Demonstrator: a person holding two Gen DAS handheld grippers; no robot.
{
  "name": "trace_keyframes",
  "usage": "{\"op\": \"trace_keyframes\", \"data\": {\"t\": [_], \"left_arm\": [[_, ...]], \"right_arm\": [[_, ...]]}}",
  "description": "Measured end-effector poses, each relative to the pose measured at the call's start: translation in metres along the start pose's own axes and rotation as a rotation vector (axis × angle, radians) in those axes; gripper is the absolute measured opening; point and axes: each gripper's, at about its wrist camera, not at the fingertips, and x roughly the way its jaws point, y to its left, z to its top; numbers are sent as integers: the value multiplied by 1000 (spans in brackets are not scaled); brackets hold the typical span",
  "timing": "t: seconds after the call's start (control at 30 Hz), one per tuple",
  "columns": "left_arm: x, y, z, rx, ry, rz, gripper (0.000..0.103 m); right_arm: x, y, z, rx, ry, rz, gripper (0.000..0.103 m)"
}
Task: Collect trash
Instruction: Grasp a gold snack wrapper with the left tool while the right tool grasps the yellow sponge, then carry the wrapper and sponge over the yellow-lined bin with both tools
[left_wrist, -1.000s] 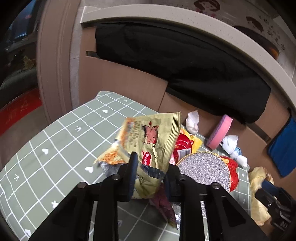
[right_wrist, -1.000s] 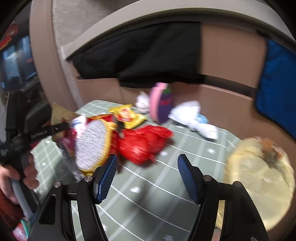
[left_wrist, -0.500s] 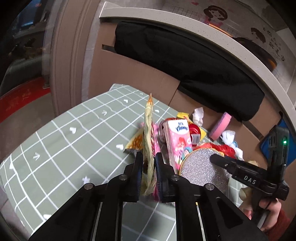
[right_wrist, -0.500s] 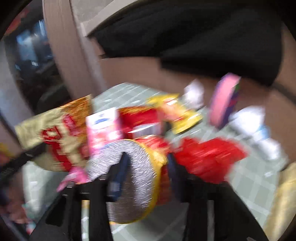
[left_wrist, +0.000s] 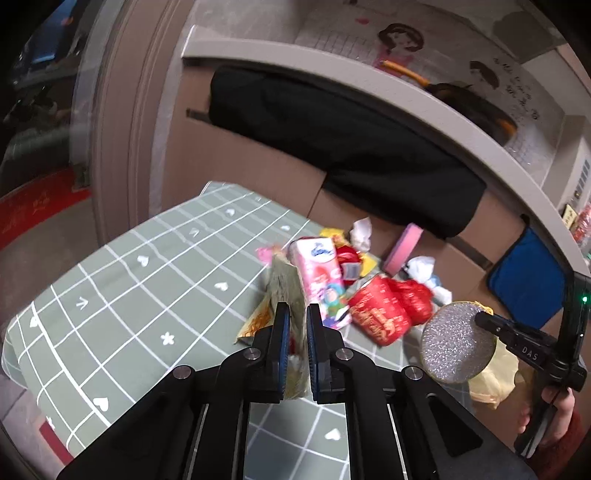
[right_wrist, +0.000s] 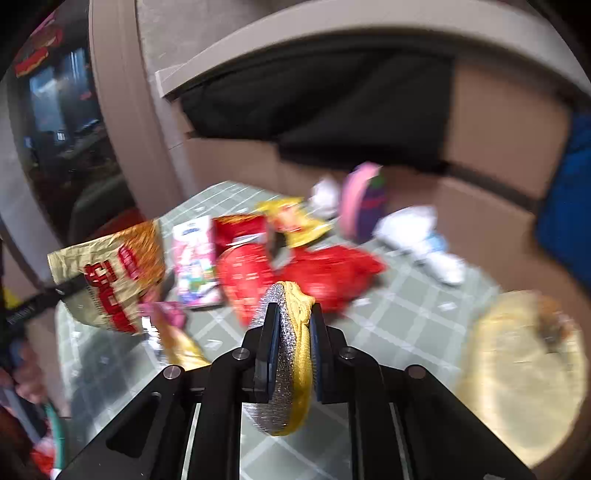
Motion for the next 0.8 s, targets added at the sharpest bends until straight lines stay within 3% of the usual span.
{"op": "trace_keyframes", "data": {"t": [0.17, 0.33, 0.53, 0.6, 0.73, 0.8], "left_arm": [[-4, -20, -1, 30, -2, -22, 9], [-2, -24, -7, 50, 10, 17, 8], [10, -8, -10, -33, 47, 17, 10], [11, -8, -9, -24, 34, 25, 12], [20, -9, -5, 11, 10, 72, 33], [26, -8, -4, 14, 15, 73, 34]], "right_arm": [[-5, -2, -16, -74, -2, -104, 14], [2, 9, -35, -96, 23, -55, 14], [16, 10, -49, -68, 92, 3, 14], [20, 9, -52, -55, 101, 4, 14], [23, 5, -57, -27, 111, 9, 14], [23, 4, -58, -27, 108, 0, 14]]}}
